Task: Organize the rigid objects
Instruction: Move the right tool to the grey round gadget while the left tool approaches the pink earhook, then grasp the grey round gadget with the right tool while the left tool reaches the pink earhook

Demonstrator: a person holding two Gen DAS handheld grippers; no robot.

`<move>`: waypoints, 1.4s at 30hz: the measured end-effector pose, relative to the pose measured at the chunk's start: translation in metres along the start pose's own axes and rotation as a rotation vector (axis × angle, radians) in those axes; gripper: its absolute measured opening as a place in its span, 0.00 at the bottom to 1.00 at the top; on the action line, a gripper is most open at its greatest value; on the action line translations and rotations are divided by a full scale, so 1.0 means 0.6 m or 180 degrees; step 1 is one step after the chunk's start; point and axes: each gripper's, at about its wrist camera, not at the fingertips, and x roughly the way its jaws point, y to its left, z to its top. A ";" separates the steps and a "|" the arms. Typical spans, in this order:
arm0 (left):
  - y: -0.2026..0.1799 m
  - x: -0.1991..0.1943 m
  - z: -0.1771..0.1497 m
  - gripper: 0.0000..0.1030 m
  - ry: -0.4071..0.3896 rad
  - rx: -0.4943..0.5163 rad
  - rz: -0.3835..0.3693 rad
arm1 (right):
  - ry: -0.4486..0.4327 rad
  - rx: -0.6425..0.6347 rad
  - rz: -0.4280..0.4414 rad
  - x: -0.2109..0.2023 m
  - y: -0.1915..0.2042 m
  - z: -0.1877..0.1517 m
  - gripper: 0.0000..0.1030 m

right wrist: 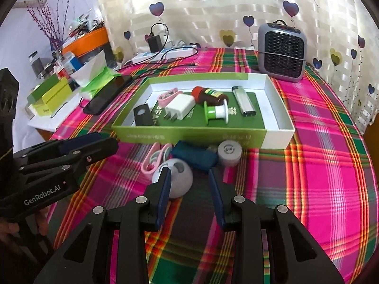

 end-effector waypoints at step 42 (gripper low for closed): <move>0.013 0.010 -0.020 0.38 0.0148 -0.0101 -0.0292 | 0.0237 -0.0223 -0.0351 0.055 0.028 -0.004 0.49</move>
